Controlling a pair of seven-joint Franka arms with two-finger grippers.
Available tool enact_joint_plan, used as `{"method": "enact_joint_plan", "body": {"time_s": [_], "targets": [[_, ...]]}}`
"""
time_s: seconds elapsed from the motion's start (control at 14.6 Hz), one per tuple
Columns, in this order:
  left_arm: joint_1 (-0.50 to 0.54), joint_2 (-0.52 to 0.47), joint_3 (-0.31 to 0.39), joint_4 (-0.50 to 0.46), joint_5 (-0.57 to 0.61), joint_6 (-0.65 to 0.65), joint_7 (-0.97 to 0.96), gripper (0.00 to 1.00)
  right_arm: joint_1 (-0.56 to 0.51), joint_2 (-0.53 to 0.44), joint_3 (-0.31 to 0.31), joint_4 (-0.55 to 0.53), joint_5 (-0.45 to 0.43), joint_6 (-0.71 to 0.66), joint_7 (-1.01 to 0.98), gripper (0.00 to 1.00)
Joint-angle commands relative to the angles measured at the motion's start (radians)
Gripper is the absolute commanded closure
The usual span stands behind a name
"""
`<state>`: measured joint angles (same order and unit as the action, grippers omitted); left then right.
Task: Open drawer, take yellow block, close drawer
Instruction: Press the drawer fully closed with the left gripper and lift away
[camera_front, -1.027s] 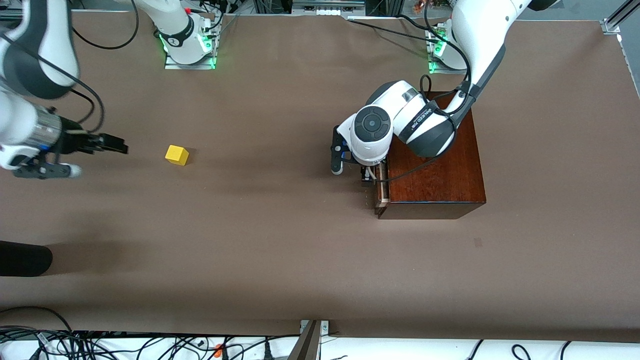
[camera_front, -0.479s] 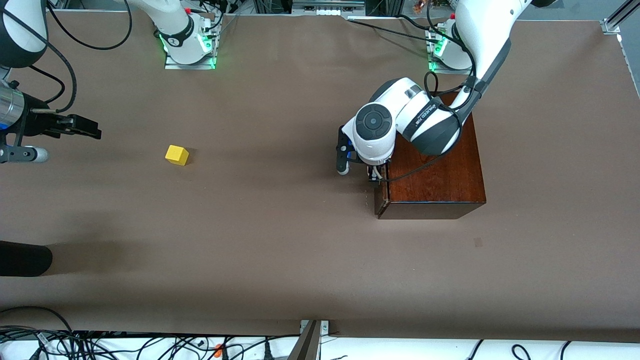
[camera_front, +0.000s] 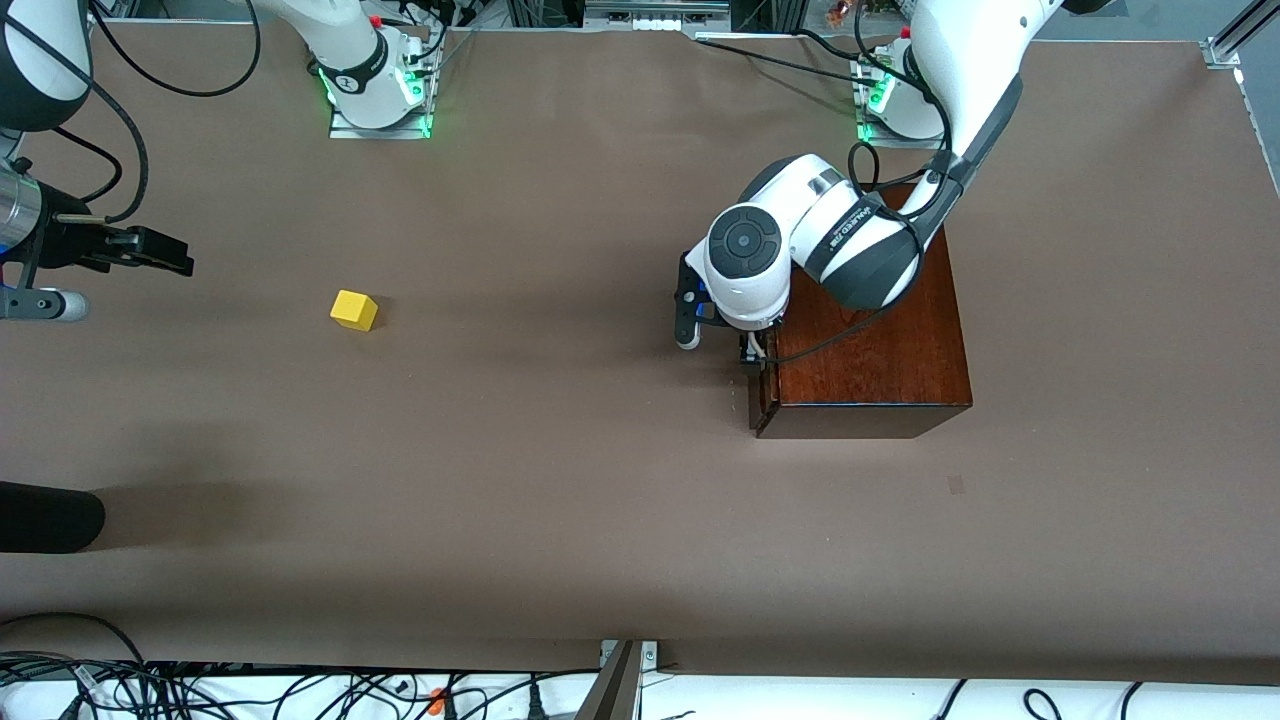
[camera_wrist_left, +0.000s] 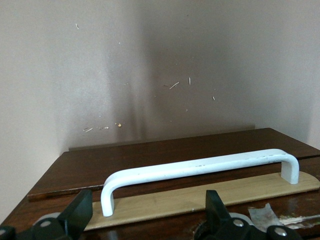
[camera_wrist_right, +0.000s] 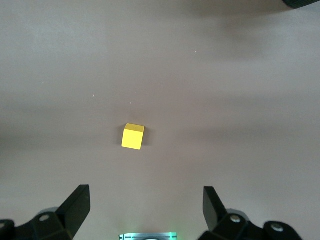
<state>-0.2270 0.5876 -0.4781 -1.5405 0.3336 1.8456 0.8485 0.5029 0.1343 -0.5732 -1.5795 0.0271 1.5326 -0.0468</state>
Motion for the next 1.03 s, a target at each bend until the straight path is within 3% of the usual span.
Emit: {"method": "enact_joint_plan", "body": {"time_s": [0.0, 0.27, 0.48, 0.62, 0.82, 0.96], "targets": [[0.005, -0.072, 0.0, -0.006, 0.028, -0.051, -0.028, 0.0, -0.261, -0.09, 0.298, -0.059, -0.052, 0.029, 0.048, 0.0], [0.026, -0.192, 0.0, 0.037, 0.01, -0.144, -0.219, 0.0, -0.478, -0.105, 0.502, -0.068, -0.055, 0.037, 0.045, 0.0], [0.041, -0.212, 0.007, 0.185, -0.025, -0.343, -0.401, 0.0, -0.48, -0.105, 0.507, -0.06, -0.061, 0.02, 0.045, 0.0], [0.112, -0.213, 0.0, 0.261, -0.028, -0.405, -0.509, 0.0, -0.48, -0.105, 0.507, -0.062, -0.061, 0.02, 0.048, 0.0], [0.227, -0.221, -0.007, 0.321, -0.083, -0.457, -0.549, 0.0, -0.477, -0.105, 0.512, -0.062, -0.061, 0.023, 0.099, 0.0], [0.236, -0.261, 0.013, 0.324, -0.085, -0.491, -0.702, 0.0, -0.477, -0.105, 0.512, -0.062, -0.061, 0.026, 0.101, 0.0]]}}
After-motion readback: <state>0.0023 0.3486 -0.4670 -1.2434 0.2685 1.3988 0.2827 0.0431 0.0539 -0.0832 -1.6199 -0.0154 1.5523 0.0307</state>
